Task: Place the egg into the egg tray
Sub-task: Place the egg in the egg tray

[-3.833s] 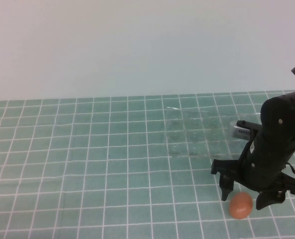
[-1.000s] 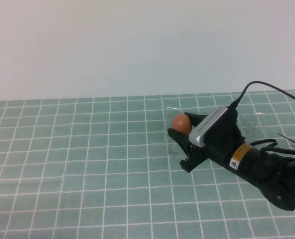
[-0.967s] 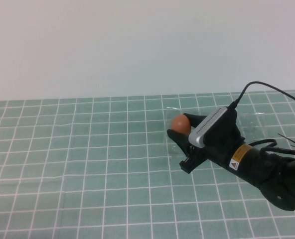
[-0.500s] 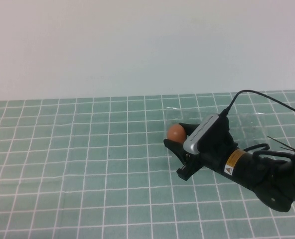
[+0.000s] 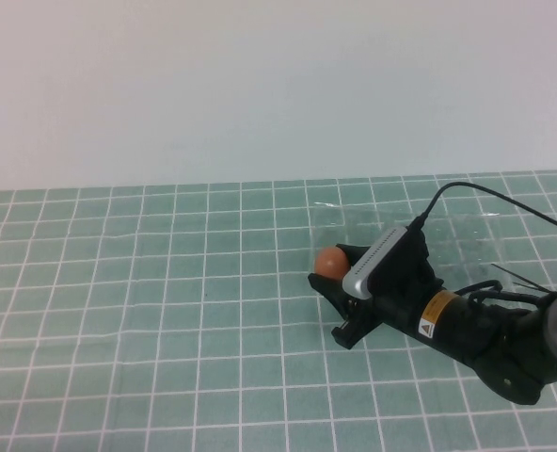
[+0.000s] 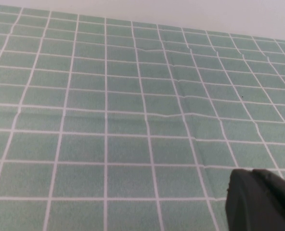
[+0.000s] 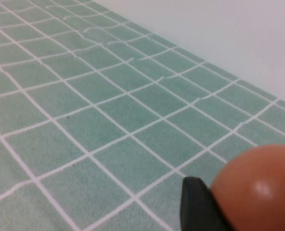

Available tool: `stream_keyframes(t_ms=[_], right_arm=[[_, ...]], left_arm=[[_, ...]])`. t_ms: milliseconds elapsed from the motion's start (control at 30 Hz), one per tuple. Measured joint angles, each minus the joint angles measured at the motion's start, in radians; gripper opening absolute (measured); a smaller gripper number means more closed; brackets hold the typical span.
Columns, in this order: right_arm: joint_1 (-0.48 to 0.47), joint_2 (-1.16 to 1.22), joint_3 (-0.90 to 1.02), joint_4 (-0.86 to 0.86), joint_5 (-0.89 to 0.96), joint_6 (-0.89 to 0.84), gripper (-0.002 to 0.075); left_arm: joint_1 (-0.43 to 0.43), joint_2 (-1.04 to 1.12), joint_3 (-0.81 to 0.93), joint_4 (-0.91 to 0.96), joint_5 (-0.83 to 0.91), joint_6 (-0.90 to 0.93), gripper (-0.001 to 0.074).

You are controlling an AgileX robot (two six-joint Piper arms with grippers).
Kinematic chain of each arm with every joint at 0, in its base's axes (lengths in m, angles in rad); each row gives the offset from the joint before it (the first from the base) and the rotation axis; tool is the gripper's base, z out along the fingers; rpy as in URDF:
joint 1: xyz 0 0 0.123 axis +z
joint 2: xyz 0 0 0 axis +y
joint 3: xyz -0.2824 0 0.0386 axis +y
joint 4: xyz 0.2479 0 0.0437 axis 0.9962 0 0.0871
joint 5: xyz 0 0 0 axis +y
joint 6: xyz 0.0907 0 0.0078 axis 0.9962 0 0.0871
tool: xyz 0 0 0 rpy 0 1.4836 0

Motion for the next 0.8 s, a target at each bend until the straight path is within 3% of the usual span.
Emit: stream_keyframes(t_ms=[800], right_arm=[[0.000, 0.025, -0.039, 0.028, 0.056, 0.011, 0.0372]], left_arm=[[0.000, 0.000, 0.000, 0.000, 0.000, 0.000, -0.0001]])
